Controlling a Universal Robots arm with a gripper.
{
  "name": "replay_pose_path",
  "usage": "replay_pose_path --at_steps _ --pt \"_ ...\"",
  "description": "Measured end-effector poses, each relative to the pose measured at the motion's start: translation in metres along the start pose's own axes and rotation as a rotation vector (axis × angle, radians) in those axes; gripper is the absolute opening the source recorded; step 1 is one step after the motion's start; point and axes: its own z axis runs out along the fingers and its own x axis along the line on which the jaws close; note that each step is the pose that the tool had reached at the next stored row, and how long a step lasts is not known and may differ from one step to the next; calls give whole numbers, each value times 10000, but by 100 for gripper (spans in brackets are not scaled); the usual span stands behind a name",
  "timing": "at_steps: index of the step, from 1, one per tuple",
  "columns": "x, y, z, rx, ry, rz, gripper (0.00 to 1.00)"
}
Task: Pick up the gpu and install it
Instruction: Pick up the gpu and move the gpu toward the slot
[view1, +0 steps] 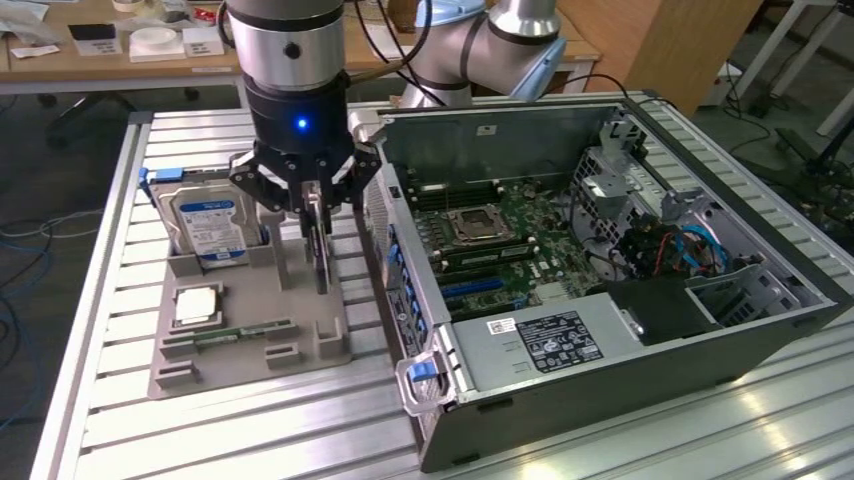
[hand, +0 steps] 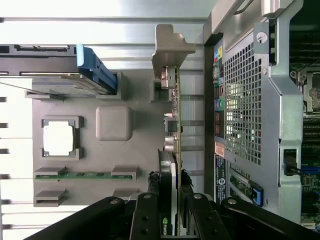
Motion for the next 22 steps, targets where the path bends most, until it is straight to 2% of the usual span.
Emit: replay_pose_path --at_steps 3,7,22 --pt "0 1 -18 2 3 0 26" --pt "-6 5 -109 1 1 0 26" --pt "-27 28 -615 0 1 0 26"
